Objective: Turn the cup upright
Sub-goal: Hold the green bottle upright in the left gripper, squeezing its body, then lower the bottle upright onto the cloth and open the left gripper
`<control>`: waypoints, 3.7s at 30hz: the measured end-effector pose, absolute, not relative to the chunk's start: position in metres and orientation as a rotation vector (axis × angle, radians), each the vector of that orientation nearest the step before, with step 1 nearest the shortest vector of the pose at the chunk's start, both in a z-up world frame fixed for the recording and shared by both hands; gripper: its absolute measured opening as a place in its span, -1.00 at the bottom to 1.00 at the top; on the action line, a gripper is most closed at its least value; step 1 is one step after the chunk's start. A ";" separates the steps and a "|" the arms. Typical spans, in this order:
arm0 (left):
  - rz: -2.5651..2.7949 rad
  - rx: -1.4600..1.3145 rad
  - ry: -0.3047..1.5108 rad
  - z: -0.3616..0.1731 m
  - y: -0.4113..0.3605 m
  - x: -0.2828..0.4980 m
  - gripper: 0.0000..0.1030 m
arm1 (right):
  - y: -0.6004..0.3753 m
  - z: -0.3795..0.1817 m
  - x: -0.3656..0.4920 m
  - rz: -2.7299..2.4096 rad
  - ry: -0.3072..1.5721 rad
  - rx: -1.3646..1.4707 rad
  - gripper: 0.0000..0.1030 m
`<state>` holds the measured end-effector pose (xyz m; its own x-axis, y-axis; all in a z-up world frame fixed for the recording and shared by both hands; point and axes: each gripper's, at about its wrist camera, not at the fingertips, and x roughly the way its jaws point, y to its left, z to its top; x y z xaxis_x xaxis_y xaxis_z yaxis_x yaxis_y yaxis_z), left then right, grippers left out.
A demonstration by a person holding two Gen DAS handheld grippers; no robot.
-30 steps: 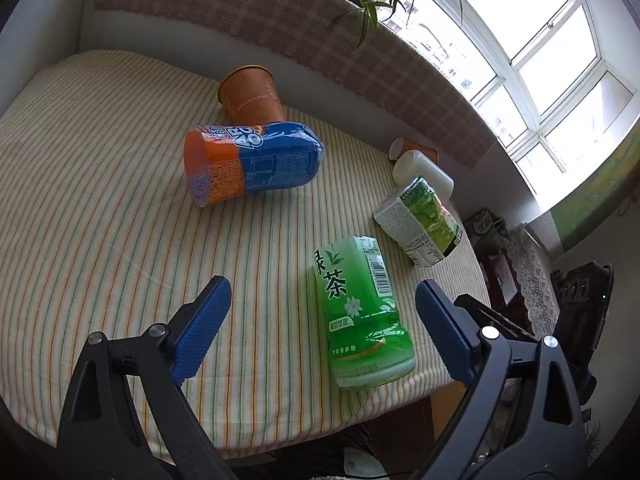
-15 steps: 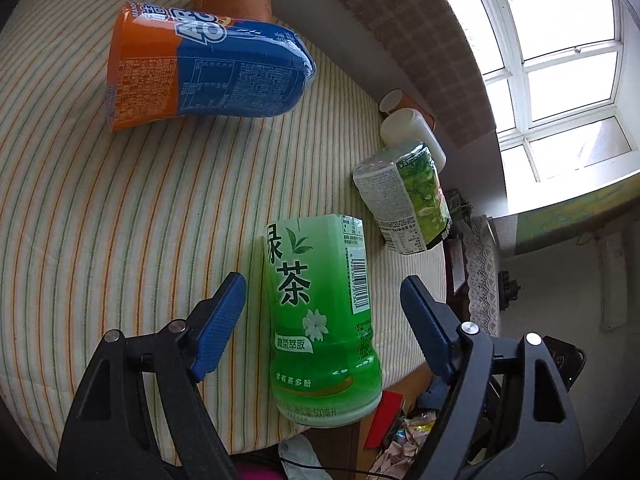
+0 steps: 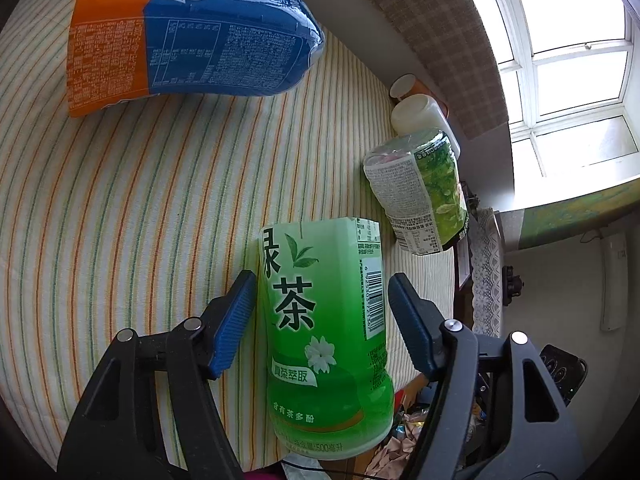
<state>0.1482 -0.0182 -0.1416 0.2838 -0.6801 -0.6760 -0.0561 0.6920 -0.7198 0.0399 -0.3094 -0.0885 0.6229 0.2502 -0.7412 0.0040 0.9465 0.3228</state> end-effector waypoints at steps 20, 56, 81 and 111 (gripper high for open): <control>-0.428 -0.397 0.986 -0.084 -0.043 0.119 0.21 | -0.304 -0.094 0.043 0.151 0.905 0.307 0.54; -0.357 0.038 0.751 -0.065 -0.093 0.095 0.16 | -0.301 -0.090 0.040 0.148 0.895 0.298 0.54; -0.418 -0.090 0.863 -0.081 -0.067 0.081 0.55 | -0.294 -0.078 0.036 0.147 0.860 0.265 0.54; -0.111 -0.048 0.415 0.005 -0.011 -0.016 0.98 | -0.243 -0.002 -0.004 0.055 0.461 0.043 0.94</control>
<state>-0.0157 -0.0108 0.0054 0.9090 -0.1171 -0.4000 0.0973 0.9928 -0.0695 -0.0037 -0.2435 -0.0024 0.8941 0.0625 -0.4435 -0.0429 0.9976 0.0541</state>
